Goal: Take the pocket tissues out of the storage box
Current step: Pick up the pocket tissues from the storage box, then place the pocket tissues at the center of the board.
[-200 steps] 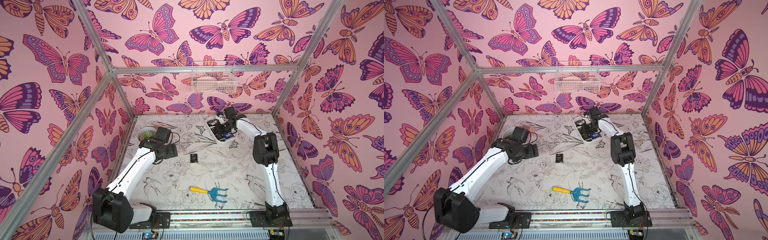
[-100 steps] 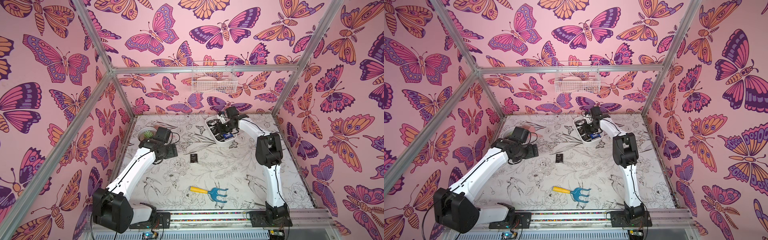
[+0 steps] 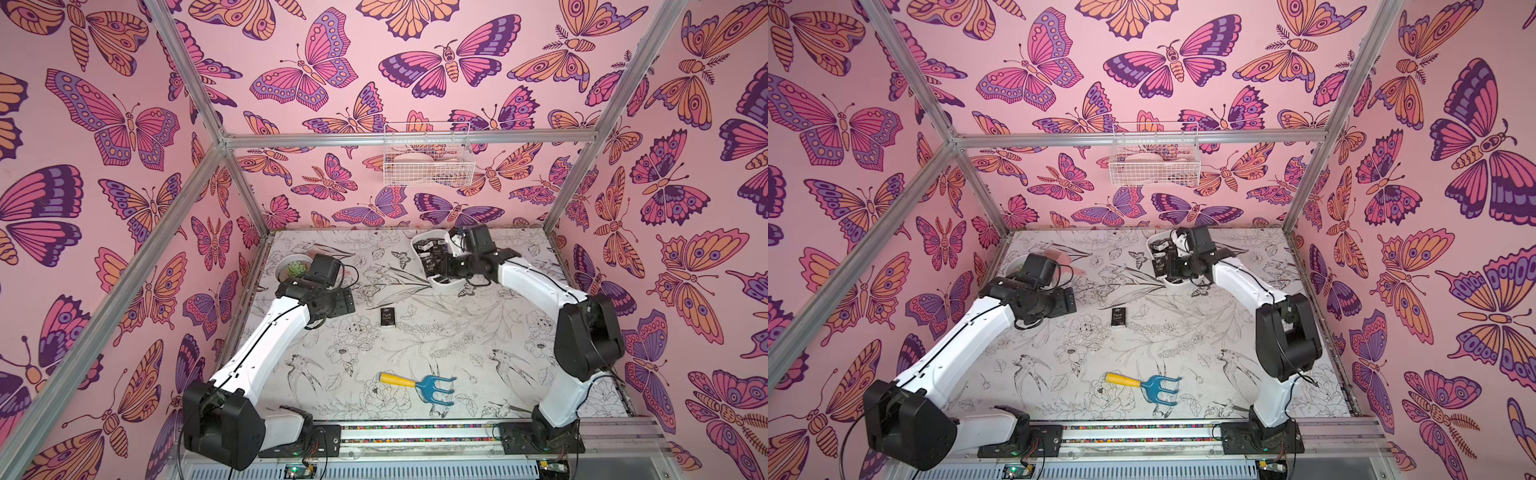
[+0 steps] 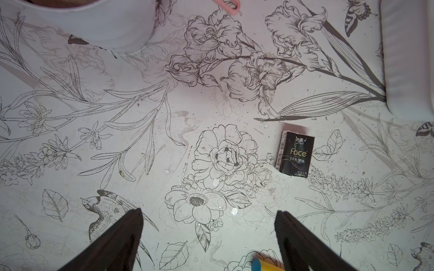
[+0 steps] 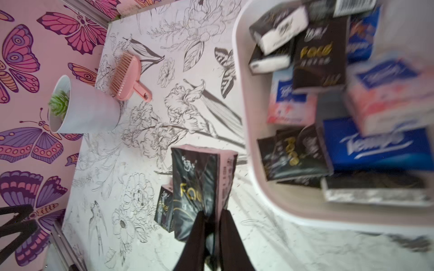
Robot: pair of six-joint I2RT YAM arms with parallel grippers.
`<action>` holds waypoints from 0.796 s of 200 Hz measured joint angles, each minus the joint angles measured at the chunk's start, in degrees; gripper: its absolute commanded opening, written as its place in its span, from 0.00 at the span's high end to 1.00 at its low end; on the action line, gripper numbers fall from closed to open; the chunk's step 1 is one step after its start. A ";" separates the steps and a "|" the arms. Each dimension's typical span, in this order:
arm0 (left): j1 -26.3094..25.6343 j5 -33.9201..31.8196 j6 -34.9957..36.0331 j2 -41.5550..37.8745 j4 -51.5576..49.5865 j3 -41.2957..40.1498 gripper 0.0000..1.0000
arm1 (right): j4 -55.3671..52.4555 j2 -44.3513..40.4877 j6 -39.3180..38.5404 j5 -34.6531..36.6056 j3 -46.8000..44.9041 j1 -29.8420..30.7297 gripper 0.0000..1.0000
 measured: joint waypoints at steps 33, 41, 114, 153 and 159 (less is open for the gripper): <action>0.00 0.02 -0.20 0.17 0.02 1.03 0.06 | 6.40 -1.97 8.87 5.22 -11.19 10.27 0.88; 0.00 0.02 -0.20 0.17 0.04 1.18 0.06 | 7.28 -1.75 10.69 6.62 -12.70 11.93 0.88; 0.00 0.04 -0.17 0.17 0.02 1.22 0.06 | 17.40 0.90 20.41 14.62 -17.64 14.80 0.86; 0.00 0.02 -0.15 0.15 0.02 1.22 0.06 | 18.62 3.87 22.21 15.26 -17.66 17.07 0.85; 0.00 0.02 -0.13 0.15 0.02 1.22 0.06 | 18.80 3.98 22.36 15.30 -17.66 17.33 0.85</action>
